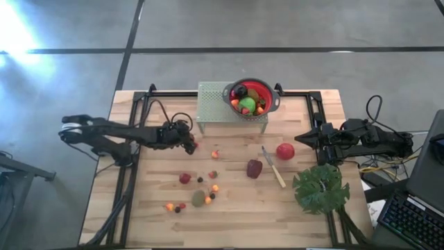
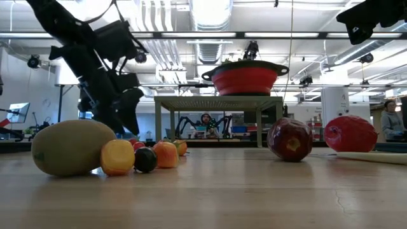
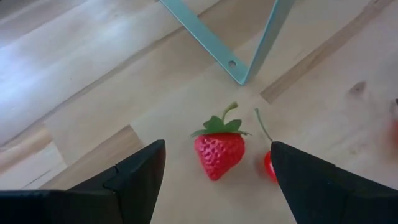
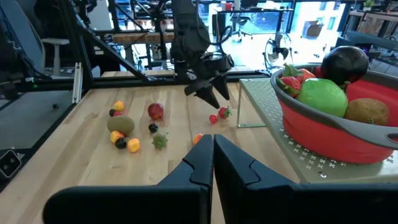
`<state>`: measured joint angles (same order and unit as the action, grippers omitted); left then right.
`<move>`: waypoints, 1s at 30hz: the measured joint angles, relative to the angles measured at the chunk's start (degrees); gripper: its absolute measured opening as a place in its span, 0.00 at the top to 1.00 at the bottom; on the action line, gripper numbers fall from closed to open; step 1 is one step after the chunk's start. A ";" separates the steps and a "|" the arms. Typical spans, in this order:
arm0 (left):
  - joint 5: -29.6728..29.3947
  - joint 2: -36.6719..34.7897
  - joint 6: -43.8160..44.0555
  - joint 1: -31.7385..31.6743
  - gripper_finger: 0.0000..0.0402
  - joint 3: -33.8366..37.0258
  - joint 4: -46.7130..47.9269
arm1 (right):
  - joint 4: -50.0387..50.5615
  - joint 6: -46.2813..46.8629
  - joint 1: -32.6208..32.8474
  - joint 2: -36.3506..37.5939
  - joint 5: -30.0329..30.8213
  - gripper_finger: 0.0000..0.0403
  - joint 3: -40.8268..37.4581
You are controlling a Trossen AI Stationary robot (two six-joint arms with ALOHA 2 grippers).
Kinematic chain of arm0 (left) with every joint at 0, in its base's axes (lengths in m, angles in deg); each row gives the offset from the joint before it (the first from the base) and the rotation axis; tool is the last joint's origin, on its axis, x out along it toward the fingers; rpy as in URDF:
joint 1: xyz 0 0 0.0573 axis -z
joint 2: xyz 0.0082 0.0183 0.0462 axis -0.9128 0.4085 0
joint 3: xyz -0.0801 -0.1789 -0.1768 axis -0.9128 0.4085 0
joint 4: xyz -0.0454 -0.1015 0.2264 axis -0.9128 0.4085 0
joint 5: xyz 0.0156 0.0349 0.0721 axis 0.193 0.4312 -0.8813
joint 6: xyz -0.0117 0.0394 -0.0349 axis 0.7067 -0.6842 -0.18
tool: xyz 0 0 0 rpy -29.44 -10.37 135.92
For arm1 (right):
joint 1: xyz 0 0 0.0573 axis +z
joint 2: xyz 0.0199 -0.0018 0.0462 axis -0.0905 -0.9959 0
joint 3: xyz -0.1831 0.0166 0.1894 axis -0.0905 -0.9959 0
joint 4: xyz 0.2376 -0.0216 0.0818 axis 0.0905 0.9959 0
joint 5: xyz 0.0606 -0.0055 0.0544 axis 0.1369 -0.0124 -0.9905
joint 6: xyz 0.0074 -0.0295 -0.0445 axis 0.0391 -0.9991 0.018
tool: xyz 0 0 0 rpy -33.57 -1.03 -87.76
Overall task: Pick & Place Fruit
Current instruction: Put the red strawberry into the black strainer bowl on the shelf
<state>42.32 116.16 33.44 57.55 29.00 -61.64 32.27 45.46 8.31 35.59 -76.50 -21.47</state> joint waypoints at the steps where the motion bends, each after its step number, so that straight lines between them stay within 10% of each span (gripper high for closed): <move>1: -0.04 0.55 0.00 -0.01 0.26 0.00 -0.62 | 0.02 0.02 -0.02 -0.01 0.00 0.98 0.00; 30: -0.87 11.42 -2.58 -0.04 0.30 -0.04 -8.89 | 0.00 0.00 -0.01 0.00 0.00 0.98 0.00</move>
<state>41.45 127.57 30.85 57.51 28.95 -70.53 32.27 45.46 8.29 35.59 -76.50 -21.46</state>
